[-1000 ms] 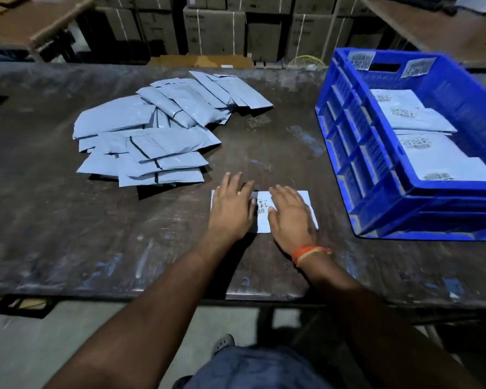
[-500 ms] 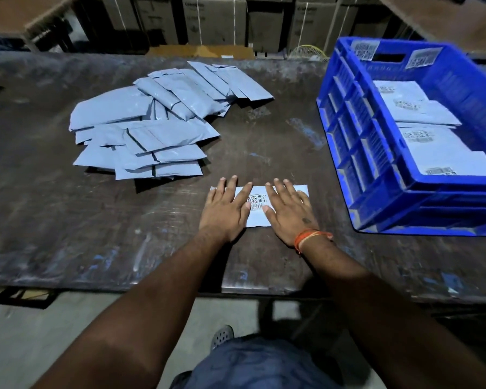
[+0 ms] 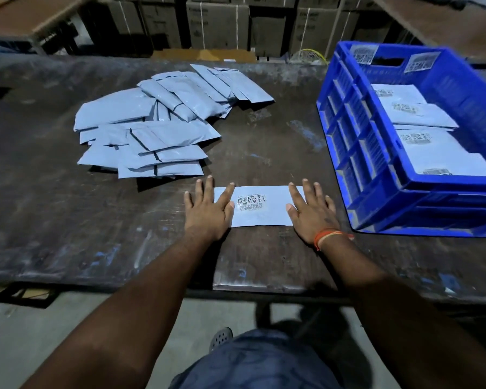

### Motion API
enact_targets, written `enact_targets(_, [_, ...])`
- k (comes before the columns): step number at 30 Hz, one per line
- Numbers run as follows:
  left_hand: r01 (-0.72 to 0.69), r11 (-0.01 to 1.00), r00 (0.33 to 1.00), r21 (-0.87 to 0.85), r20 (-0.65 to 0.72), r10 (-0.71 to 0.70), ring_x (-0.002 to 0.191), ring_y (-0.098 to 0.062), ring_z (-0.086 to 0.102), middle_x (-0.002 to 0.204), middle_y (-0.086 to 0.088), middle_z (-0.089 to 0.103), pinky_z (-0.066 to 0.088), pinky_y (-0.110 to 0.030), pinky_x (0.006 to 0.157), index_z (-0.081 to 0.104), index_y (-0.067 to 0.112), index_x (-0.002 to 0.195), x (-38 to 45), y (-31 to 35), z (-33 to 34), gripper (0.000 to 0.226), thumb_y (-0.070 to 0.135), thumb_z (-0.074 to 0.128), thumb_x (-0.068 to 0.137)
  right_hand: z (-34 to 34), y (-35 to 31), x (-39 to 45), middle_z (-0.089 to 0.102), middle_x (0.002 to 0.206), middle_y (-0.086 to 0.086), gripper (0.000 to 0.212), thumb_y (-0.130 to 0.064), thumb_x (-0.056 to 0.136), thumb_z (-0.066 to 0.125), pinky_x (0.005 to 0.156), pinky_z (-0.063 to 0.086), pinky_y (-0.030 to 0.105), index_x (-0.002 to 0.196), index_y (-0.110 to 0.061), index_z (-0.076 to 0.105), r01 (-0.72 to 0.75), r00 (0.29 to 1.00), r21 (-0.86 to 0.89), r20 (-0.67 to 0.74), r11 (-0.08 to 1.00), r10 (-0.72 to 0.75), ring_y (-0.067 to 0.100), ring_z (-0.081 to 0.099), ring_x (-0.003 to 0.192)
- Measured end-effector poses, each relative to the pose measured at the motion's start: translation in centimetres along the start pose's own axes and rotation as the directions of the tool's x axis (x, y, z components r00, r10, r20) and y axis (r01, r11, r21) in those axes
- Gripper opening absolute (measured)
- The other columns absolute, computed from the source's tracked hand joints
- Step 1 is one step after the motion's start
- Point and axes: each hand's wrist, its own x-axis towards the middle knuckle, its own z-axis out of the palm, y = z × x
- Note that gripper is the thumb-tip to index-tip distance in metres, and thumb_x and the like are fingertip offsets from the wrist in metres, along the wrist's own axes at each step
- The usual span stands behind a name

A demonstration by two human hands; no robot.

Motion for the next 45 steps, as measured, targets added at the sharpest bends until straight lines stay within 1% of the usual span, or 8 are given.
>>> enact_targets(5, [0.243, 0.967, 0.944, -0.075, -0.212, -0.254, 0.123, -0.034, 0.041, 0.135, -0.015, 0.044, 0.038, -0.053, 0.098, 0.037, 0.026, 0.15, -2.7, 2.0, -1.0, 0.058, 0.043, 0.05, 0.096, -1.0, -1.1, -1.1, 0.04, 0.144, 0.014, 0.062, -0.039, 0.096, 0.051, 0.105, 0.036, 0.049, 0.151, -0.02, 0.031, -0.174, 0.967, 0.134, -0.164, 0.976, 0.195, 0.035, 0.033, 0.135])
enact_targets(10, [0.244, 0.896, 0.946, -0.372, -0.113, -0.304, 0.11, -0.036, 0.05, 0.126, -0.015, 0.046, 0.045, -0.041, 0.092, 0.051, 0.03, 0.137, -1.8, 3.3, -2.4, 0.05, 0.016, 0.062, 0.09, -1.5, -1.8, -0.4, 0.049, 0.121, 0.015, 0.055, -0.025, 0.08, 0.068, 0.098, 0.048, 0.04, 0.132, -0.027, 0.049, -0.208, 0.957, 0.447, -0.092, 0.87, 0.276, 0.036, 0.048, 0.112])
enact_targets(13, [0.285, 0.714, 0.919, -0.639, -0.029, -0.393, 0.082, -0.025, 0.064, 0.108, -0.008, 0.053, 0.057, -0.031, 0.076, 0.064, 0.034, 0.105, -0.4, 2.3, -2.2, 0.042, 0.0, 0.056, 0.081, -1.7, -0.8, 0.0, 0.064, 0.1, 0.01, 0.051, -0.014, 0.07, 0.068, 0.082, 0.058, 0.04, 0.114, -0.033, 0.053, -0.197, 0.961, 0.687, -0.008, 0.7, 0.278, 0.029, 0.064, 0.089])
enact_targets(17, [0.228, 0.43, 0.952, -0.874, 0.108, -0.285, 0.068, -0.01, 0.061, 0.088, -0.001, 0.073, 0.048, -0.019, 0.063, 0.072, 0.022, 0.079, 0.6, 1.0, -2.9, 0.037, -0.009, 0.057, 0.089, -2.9, -0.5, -0.3, 0.064, 0.085, 0.005, 0.05, 0.006, 0.075, 0.06, 0.065, 0.053, 0.033, 0.106, -0.032, 0.058, -0.124, 0.972, 0.874, 0.012, 0.471, 0.233, 0.022, 0.061, 0.075])
enact_targets(21, [0.218, 0.216, 0.96, -0.952, 0.168, -0.225, 0.077, -0.019, 0.063, 0.089, -0.01, 0.072, 0.052, -0.025, 0.075, 0.076, 0.013, 0.092, 1.6, -0.7, -6.1, 0.024, -0.006, 0.061, 0.093, -4.8, -0.6, 0.2, 0.07, 0.116, 0.008, 0.046, 0.013, 0.079, 0.062, 0.083, 0.052, 0.034, 0.103, -0.025, 0.07, -0.049, 0.986, 0.965, 0.005, 0.258, 0.168, 0.021, 0.063, 0.096])
enact_targets(25, [0.172, 0.104, 0.964, -0.98, 0.146, -0.224, 0.059, -0.014, 0.066, 0.084, -0.014, 0.072, 0.052, -0.019, 0.054, 0.073, 0.005, 0.103, 2.7, -1.1, -11.5, 0.017, -0.004, 0.066, 0.092, -9.4, -1.5, 1.3, 0.066, 0.098, 0.011, 0.029, 0.009, 0.084, 0.067, 0.073, 0.048, 0.015, 0.106, -0.008, 0.073, 0.004, 0.984, 0.982, -0.038, 0.19, 0.174, 0.011, 0.056, 0.09])
enact_targets(32, [0.089, 0.133, 0.986, -0.987, 0.068, -0.151, 0.059, -0.012, 0.065, 0.078, -0.006, 0.071, 0.051, -0.019, 0.052, 0.075, 0.006, 0.108, 5.7, 0.3, -19.0, 0.023, 0.001, 0.074, 0.086, -18.2, -0.5, 3.1, 0.06, 0.092, 0.006, 0.021, 0.0, 0.09, 0.066, 0.05, 0.048, 0.016, 0.108, -0.007, 0.072, 0.041, 0.986, 0.976, -0.075, 0.215, 0.149, 0.009, 0.054, 0.067])
enact_targets(45, [-0.077, 0.216, 0.993, -0.973, -0.055, 0.105, 0.063, -0.008, 0.062, 0.087, -0.007, 0.068, 0.05, -0.017, 0.051, 0.07, 0.003, 0.114, 11.4, 15.1, -23.5, 0.028, -0.004, 0.071, 0.087, -26.3, 13.6, 3.7, 0.059, 0.097, 0.005, 0.025, -0.002, 0.093, 0.061, 0.059, 0.045, 0.023, 0.113, -0.012, 0.071, 0.076, 0.934, 0.952, -0.173, 0.297, 0.314, 0.007, 0.051, 0.071])
